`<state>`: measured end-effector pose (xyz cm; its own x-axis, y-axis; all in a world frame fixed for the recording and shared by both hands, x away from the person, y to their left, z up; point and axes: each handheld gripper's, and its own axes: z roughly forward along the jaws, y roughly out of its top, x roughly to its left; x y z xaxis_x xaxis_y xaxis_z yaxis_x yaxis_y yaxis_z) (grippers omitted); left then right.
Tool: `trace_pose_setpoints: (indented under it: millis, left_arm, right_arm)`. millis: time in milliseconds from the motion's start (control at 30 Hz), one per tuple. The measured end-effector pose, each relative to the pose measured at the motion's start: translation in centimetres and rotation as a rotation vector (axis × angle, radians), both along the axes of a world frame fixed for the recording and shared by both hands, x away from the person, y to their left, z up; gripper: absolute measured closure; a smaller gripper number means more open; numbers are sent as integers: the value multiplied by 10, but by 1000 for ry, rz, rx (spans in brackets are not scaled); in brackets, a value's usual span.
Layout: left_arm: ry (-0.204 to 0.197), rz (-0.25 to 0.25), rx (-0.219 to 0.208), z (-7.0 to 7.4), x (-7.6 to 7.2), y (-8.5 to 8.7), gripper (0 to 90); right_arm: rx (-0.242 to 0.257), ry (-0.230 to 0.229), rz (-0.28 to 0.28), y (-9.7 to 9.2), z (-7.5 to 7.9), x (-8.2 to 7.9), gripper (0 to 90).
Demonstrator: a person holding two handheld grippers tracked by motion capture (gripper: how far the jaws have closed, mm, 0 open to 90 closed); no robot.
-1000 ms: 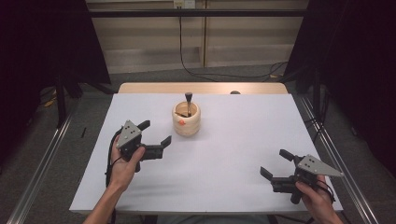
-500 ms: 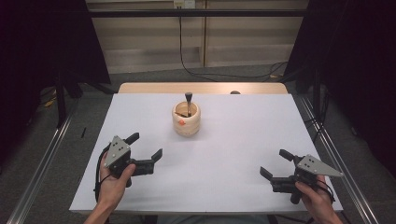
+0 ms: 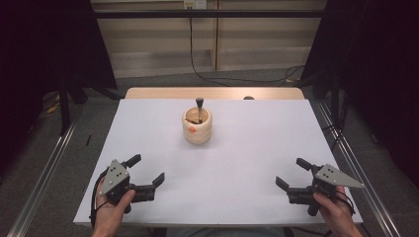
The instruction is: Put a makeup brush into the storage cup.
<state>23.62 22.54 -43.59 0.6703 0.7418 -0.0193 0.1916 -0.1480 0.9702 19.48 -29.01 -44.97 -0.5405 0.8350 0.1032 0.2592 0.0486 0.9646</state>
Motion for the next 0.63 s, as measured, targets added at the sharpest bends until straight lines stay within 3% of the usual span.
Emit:
trace_pose_setpoints:
  millis: [100, 167, 233, 333, 467, 633]
  left_arm:
    - [-9, 17, -6, -2, -6, 3, 14]
    - [-4, 6, 8, -2, -9, 4, 14]
    - [1, 2, -6, -2, -11, 4, 13]
    - [-13, 25, -14, -1, -11, 4, 22]
    - [-17, 20, -27, 0, -12, 4, 22]
    - [1, 17, -34, 0, -10, 3, 19]
  right_arm:
    - [-1, -1, 0, 1, 0, 0, 0]
    - [-2, -2, 4, 1, 0, 0, 0]
    - [-4, -2, 4, 1, 0, 0, 0]
    - [0, -4, 1, 1, 0, -1, 0]
    - [-5, -5, 5, 1, 0, -1, 0]
    - [-5, -1, 2, 0, 0, -1, 0]
